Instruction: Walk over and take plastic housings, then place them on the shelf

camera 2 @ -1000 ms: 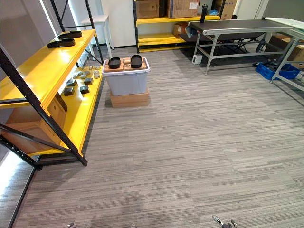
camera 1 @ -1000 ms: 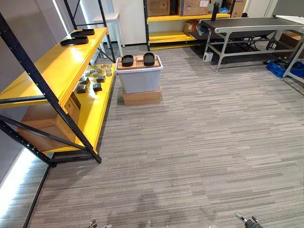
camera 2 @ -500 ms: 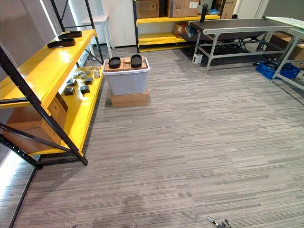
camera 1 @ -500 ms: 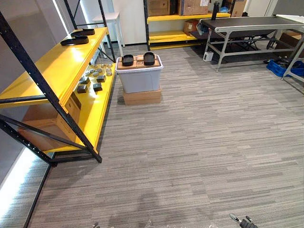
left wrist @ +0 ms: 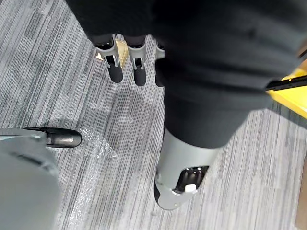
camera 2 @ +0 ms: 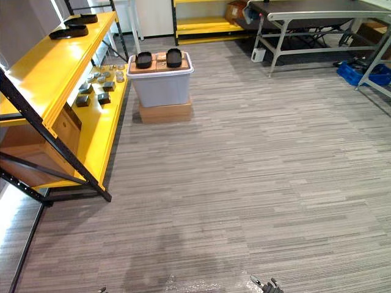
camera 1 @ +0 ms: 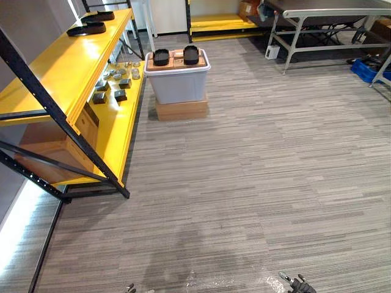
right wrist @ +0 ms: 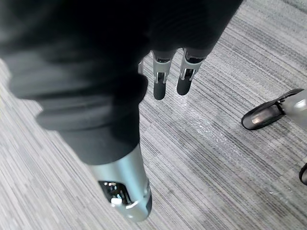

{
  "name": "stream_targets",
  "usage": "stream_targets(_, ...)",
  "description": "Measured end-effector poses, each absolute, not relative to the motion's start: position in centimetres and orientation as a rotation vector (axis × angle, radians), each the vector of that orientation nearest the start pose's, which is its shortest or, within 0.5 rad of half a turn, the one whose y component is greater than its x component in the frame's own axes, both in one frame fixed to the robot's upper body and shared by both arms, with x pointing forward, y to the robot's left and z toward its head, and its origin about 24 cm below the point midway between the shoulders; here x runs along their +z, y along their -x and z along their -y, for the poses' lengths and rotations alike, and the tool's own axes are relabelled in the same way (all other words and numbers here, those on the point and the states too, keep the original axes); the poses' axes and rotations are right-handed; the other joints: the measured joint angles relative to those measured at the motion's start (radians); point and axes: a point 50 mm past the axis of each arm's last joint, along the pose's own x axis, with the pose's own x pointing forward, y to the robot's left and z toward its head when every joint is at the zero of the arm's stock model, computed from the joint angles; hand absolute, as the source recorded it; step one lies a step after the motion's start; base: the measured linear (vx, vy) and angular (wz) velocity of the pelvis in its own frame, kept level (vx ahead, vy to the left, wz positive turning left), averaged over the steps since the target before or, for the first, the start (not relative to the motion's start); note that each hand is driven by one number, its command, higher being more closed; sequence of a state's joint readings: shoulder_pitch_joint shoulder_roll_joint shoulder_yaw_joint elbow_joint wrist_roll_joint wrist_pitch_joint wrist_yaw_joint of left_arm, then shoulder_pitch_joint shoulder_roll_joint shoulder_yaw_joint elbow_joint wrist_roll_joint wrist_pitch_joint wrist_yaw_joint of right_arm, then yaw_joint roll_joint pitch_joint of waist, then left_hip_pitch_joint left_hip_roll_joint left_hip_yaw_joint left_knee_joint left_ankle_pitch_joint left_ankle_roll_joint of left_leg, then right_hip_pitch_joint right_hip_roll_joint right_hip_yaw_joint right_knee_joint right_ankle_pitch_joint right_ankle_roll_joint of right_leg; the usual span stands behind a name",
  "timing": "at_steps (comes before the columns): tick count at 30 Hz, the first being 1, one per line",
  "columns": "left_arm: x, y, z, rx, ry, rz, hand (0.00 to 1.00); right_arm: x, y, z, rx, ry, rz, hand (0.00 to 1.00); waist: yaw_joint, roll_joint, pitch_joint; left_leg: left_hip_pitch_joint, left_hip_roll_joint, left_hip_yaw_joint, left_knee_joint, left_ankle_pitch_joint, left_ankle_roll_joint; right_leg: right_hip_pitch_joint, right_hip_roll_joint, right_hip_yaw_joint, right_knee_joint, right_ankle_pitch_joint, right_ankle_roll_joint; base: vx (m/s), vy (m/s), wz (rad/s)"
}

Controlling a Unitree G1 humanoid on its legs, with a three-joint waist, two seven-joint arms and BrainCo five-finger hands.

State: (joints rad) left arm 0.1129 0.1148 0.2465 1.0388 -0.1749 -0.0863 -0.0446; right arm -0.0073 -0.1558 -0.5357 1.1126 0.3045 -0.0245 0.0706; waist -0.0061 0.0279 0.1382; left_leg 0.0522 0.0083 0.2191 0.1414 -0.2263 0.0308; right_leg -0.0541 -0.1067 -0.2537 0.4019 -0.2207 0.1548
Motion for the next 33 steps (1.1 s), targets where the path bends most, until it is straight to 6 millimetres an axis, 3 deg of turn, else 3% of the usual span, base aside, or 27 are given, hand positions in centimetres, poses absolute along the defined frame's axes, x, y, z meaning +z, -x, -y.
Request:
stream_targets(2,-15.5,-8.6,-23.0,0.367,0.163,-1.012,0.00,-14.7,-10.7,25.9,-0.619,-0.441,-0.913,0.00,-0.003,0.002,0.012,0.014,0.004,-0.011,0.033,-0.042,0.005,-0.142,-0.062,-0.016,0.335,0.018,-0.037,0.09,0.136,0.09)
stream_targets(3,-15.3,-8.9,-23.4,0.352,0.135,-1.008,0.00,-15.0,-10.2,25.3,-0.613,-0.443,-0.935,0.00,-0.010,-0.006,0.023,0.051,0.000,-0.028,0.026,-0.059,0.012,-0.211,-0.105,-0.040,0.499,0.012,-0.037,0.24,0.156,0.27)
stream_targets(4,-15.1,-9.0,-23.9,0.357,0.122,-1.001,0.00,-15.2,-9.9,24.9,-0.609,-0.451,-0.945,0.00,-0.014,-0.005,0.032,0.088,0.010,-0.034,0.004,-0.067,0.006,-0.253,-0.113,-0.057,0.529,0.002,-0.030,0.28,0.111,0.23)
stream_targets(6,-14.8,-10.1,-24.4,0.356,0.110,-0.974,0.00,-15.3,-9.8,24.5,-0.607,-0.460,-0.952,0.00,-0.024,-0.002,0.047,0.146,0.026,-0.051,-0.035,-0.070,0.004,-0.298,-0.093,-0.086,0.447,-0.029,-0.041,0.44,0.040,0.26)
stream_targets(9,-13.9,-13.1,-24.4,0.337,0.106,-0.900,0.00,-15.3,-10.2,24.5,-0.603,-0.462,-0.944,0.00,-0.057,0.037,0.069,0.210,0.101,-0.075,-0.110,-0.077,-0.016,-0.384,0.013,-0.142,0.170,0.007,-0.097,0.51,-0.065,0.42)
stream_targets(10,-13.5,-14.3,-24.4,0.332,0.100,-0.872,0.00,-15.3,-10.1,24.2,-0.600,-0.469,-0.946,0.00,-0.069,0.035,0.075,0.227,0.123,-0.085,-0.114,-0.074,-0.045,-0.425,0.050,-0.149,0.025,0.079,-0.131,0.48,-0.131,0.45)
stream_targets(11,-13.3,-14.7,-24.5,0.331,0.092,-0.862,0.00,-15.5,-9.7,24.1,-0.604,-0.471,-0.956,0.00,-0.070,0.017,0.068,0.233,0.120,-0.088,-0.098,-0.079,-0.072,-0.442,0.060,-0.139,-0.080,0.143,-0.133,0.83,-0.278,0.51)
stream_targets(12,-13.4,-14.7,-24.2,0.321,0.084,-0.868,0.00,-15.7,-8.5,24.2,-0.621,-0.470,-0.978,0.00,-0.071,0.000,0.059,0.252,0.117,-0.095,-0.027,-0.102,-0.111,-0.449,0.066,-0.106,-0.097,0.246,-0.206,0.95,-0.328,0.38)
stream_targets(13,-13.7,-14.5,-23.4,0.311,0.099,-0.880,0.00,-15.7,-8.3,24.3,-0.639,-0.480,-0.976,0.00,-0.080,0.021,0.066,0.234,0.159,-0.111,0.127,-0.104,-0.139,-0.430,0.072,-0.115,-0.015,0.258,-0.276,0.99,-0.336,0.34)
stream_targets(14,-13.8,-14.6,-23.2,0.302,0.097,-0.881,0.00,-15.7,-8.3,24.2,-0.637,-0.482,-0.974,0.00,-0.083,0.030,0.069,0.195,0.186,-0.111,0.234,-0.067,-0.172,-0.411,0.076,-0.123,0.007,0.220,-0.281,0.86,-0.280,0.39)
stream_targets(15,-13.8,-14.5,-23.2,0.326,0.125,-0.875,0.00,-15.9,-8.1,23.9,-0.637,-0.498,-0.978,0.00,-0.088,0.032,0.072,0.090,0.224,-0.106,0.487,0.098,-0.172,-0.349,0.085,-0.136,0.009,0.154,-0.287,0.67,-0.242,0.38)
stream_targets(16,-13.8,-14.3,-23.3,0.351,0.145,-0.873,0.00,-15.9,-8.0,23.8,-0.647,-0.510,-0.973,0.00,-0.087,0.035,0.076,0.034,0.261,-0.102,0.621,0.174,-0.180,-0.299,0.095,-0.144,-0.011,0.133,-0.289,0.83,-0.337,0.39)
stream_targets(17,-13.9,-13.8,-23.8,0.405,0.179,-0.870,0.00,-15.9,-8.0,23.7,-0.649,-0.514,-0.973,0.00,-0.073,0.032,0.092,-0.051,0.346,-0.037,0.879,0.188,-0.163,-0.171,0.133,-0.143,-0.077,0.109,-0.291,0.83,-0.351,0.11)
stream_targets(18,-14.1,-12.8,-24.4,0.461,0.209,-0.881,0.00,-15.8,-8.3,23.8,-0.642,-0.505,-0.968,0.00,-0.047,0.018,0.101,-0.117,0.399,0.026,1.045,0.164,-0.122,-0.033,0.159,-0.121,-0.161,0.097,-0.290,0.80,-0.334,-0.08)
stream_targets(19,-14.2,-12.4,-24.5,0.477,0.219,-0.888,0.00,-15.8,-8.4,23.9,-0.641,-0.502,-0.962,0.00,-0.034,0.007,0.104,-0.150,0.398,0.052,1.082,0.146,-0.107,0.021,0.159,-0.106,-0.195,0.092,-0.287,0.75,-0.269,-0.37)
stream_targets(20,-14.5,-11.3,-24.4,0.496,0.233,-0.908,0.00,-15.4,-9.3,24.5,-0.636,-0.487,-0.933,0.00,-0.005,-0.007,0.107,-0.235,0.384,0.088,1.083,0.117,-0.103,0.103,0.159,-0.069,-0.258,0.091,-0.285,0.69,-0.202,-0.49)
stream_targets(21,-14.9,-10.3,-24.3,0.505,0.241,-0.932,0.00,-14.9,-10.7,25.0,-0.611,-0.457,-0.905,0.00,0.012,-0.009,0.107,-0.338,0.341,0.105,1.001,0.098,-0.122,0.167,0.155,-0.037,-0.318,0.078,-0.267,0.80,-0.184,-0.69)
stream_targets(23,-15.2,-9.1,-23.9,0.518,0.258,-0.959,0.00,-14.1,-12.8,25.8,-0.574,-0.421,-0.862,0.00,0.039,-0.009,0.108,-0.441,0.253,0.110,0.662,0.082,-0.146,0.233,0.143,0.000,-0.371,0.059,-0.246,0.70,-0.062,-0.64)
stream_targets(24,-15.5,-8.1,-23.5,0.517,0.259,-0.987,0.00,-13.5,-14.1,26.2,-0.550,-0.393,-0.835,0.00,0.054,-0.010,0.108,-0.465,0.196,0.109,0.371,0.108,-0.122,0.292,0.137,0.023,-0.408,0.034,-0.222,0.63,0.023,-0.50)
stream_targets(26,-15.9,-7.1,-22.8,0.511,0.270,-1.016,0.00,-13.1,-14.4,27.1,-0.555,-0.366,-0.821,0.00,0.086,0.013,0.095,-0.491,0.169,0.103,0.084,0.162,-0.145,0.363,0.149,0.059,-0.452,0.003,-0.185,0.68,0.094,-0.65)
stream_targets(27,-16.1,-6.5,-22.3,0.488,0.259,-1.041,0.00,-13.0,-13.8,27.8,-0.574,-0.342,-0.830,0.00,0.107,0.018,0.087,-0.527,0.147,0.079,0.063,0.159,-0.137,0.457,0.150,0.078,-0.465,-0.036,-0.128,0.76,0.174,-0.57)
stream_targets(28,-16.2,-6.0,-22.2,0.491,0.261,-1.053,0.00,-13.2,-13.2,28.0,-0.573,-0.327,-0.843,0.00,0.104,0.018,0.072,-0.526,0.125,0.069,0.076,0.169,-0.120,0.479,0.148,0.078,-0.434,-0.057,-0.099,0.99,0.263,-0.45)
stream_targets(29,-16.3,-5.1,-22.3,0.507,0.266,-1.070,0.00,-13.6,-12.4,27.5,-0.573,-0.329,-0.867,0.00,0.110,0.003,0.037,-0.515,0.082,0.005,0.094,0.294,0.030,0.447,0.118,0.082,-0.263,-0.104,-0.065,0.91,0.252,-0.12)
stream_targets(30,-16.3,-5.0,-22.3,0.508,0.265,-1.072,0.00,-14.2,-11.8,26.5,-0.574,-0.358,-0.888,0.00,0.094,-0.036,0.011,-0.495,0.052,0.009,0.130,0.308,0.042,0.341,0.057,0.081,0.018,-0.084,-0.041,0.92,0.251,-0.06)
stream_targets(31,-16.2,-5.0,-22.7,0.518,0.261,-1.067,0.00,-14.4,-11.5,26.1,-0.574,-0.368,-0.897,0.00,0.085,-0.053,0.005,-0.478,0.041,0.013,0.141,0.308,0.042,0.282,0.025,0.082,0.173,-0.026,-0.019,0.90,0.220,0.31)
stream_targets(32,-15.9,-5.6,-23.5,0.514,0.236,-1.052,0.00,-14.9,-10.8,25.0,-0.568,-0.393,-0.922,0.00,0.067,-0.093,0.014,-0.415,-0.007,0.009,0.143,0.277,0.043,0.192,-0.052,0.086,0.427,0.152,0.021,0.88,0.177,0.41)
stream_targets(33,-15.8,-6.5,-23.5,0.499,0.229,-1.036,0.00,-15.2,-10.5,24.4,-0.563,-0.408,-0.940,0.00,0.066,-0.111,0.028,-0.342,-0.042,0.006,0.121,0.247,0.040,0.137,-0.115,0.058,0.570,0.159,0.005,1.01,0.183,0.40)
